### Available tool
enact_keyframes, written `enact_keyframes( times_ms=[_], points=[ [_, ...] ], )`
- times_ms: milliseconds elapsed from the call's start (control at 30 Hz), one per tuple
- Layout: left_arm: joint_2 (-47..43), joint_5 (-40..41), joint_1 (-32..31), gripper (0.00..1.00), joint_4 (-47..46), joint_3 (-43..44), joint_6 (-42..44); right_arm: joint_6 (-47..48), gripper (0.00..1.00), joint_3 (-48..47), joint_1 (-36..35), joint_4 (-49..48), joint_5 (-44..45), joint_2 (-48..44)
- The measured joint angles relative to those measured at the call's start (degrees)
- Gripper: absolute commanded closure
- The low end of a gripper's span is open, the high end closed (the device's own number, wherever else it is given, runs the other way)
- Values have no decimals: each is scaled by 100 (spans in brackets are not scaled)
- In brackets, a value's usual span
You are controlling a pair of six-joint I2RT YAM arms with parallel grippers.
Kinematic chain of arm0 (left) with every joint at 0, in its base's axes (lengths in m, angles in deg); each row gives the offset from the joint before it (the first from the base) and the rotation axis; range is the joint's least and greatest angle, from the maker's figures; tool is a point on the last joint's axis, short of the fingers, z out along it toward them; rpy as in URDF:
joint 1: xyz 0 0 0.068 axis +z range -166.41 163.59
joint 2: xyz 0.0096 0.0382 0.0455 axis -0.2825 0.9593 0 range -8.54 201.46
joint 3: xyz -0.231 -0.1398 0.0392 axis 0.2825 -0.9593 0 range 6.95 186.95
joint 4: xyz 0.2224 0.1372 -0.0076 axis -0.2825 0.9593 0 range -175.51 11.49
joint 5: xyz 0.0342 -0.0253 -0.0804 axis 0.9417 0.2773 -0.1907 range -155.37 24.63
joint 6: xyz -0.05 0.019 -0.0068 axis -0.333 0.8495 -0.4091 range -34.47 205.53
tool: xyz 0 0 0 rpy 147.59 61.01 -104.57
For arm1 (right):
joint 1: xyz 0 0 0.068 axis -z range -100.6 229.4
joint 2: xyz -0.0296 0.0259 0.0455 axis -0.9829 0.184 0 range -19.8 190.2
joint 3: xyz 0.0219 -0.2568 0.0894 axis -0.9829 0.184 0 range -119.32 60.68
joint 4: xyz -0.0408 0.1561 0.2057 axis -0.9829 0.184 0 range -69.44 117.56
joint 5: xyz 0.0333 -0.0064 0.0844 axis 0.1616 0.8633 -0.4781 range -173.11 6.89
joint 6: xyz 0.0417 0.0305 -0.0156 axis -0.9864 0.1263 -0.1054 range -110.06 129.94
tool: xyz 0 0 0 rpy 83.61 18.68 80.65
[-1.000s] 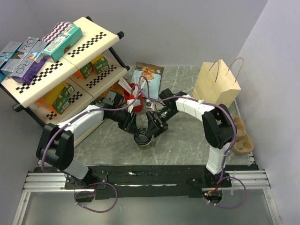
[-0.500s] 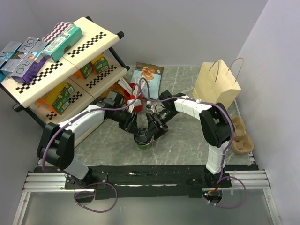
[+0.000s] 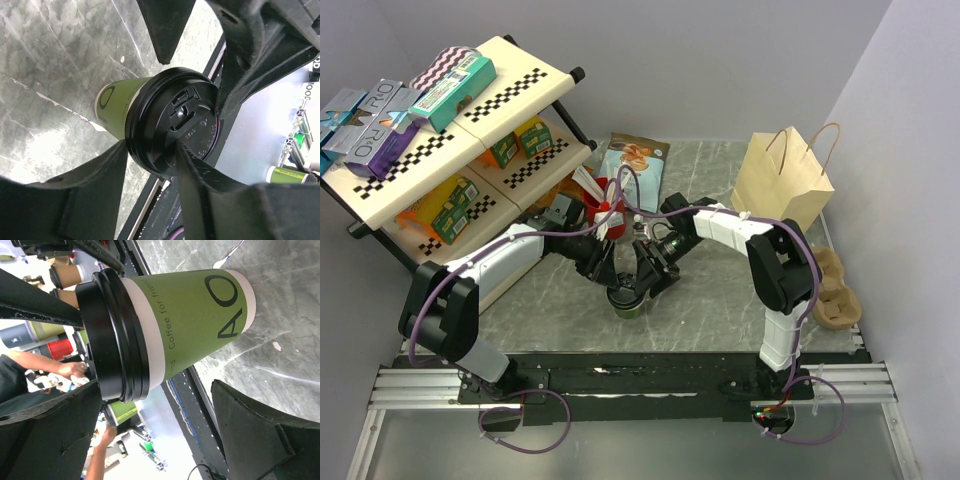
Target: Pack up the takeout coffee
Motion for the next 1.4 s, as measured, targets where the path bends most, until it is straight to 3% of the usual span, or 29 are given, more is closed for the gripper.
enact_keyframes(
  times_ms=[200,400,767,1000,1400],
  points=[
    [0,186,-31,31,24,68,136,140,3,28,59,35,-7,-98],
    [-15,455,-46,25,131,299,153,166,3,197,107,39,-33,-310],
    [-238,640,-52,48,337,422,258,188,4,197,111,37,-44,-426],
    [-243,544,-57,55,374,422,264,186,4,258,114,-11,-44,-426],
    [-234,284,-197,58,396,422,262,162,4,354,116,-83,-109,-426]
  ],
)
